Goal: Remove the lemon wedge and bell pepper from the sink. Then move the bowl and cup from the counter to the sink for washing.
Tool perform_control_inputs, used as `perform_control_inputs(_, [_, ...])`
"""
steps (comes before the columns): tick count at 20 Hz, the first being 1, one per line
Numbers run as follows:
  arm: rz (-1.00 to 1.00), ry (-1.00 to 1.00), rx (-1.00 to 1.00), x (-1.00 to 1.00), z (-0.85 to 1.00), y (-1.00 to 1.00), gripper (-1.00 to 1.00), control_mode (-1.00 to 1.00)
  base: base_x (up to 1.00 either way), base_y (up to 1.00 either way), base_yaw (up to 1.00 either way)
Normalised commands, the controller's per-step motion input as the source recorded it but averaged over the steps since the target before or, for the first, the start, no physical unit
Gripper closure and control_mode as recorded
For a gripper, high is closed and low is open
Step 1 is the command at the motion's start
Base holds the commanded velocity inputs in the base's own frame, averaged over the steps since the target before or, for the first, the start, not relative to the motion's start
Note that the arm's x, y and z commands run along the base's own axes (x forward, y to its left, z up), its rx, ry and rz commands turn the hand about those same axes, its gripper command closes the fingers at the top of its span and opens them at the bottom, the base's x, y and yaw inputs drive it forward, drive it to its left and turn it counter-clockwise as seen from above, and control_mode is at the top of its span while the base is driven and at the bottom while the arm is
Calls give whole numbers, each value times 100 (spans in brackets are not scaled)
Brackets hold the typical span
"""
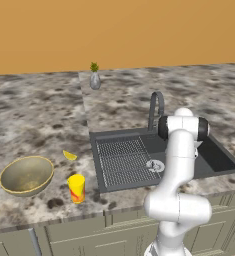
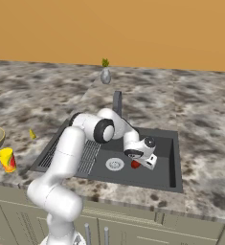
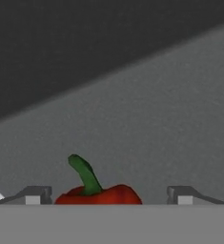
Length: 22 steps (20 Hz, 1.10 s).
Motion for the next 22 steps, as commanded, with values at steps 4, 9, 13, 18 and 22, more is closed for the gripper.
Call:
perform_control_inputs(4, [-2, 0, 3, 0, -1, 5, -100, -100, 0, 0, 0])
perform_control_inputs(9, [-3, 0, 2, -2, 0, 6, -100, -100, 0, 0, 0])
perform_control_inputs(13, [-5, 1, 0, -7, -1, 6, -100, -100, 0, 0, 0])
perform_control_inputs(18, [-5, 0, 0, -6, 0, 8, -100, -100, 0, 0, 0])
perform_control_inputs(22, [-5, 0, 0, -6, 0, 10, -100, -100, 0, 0, 0])
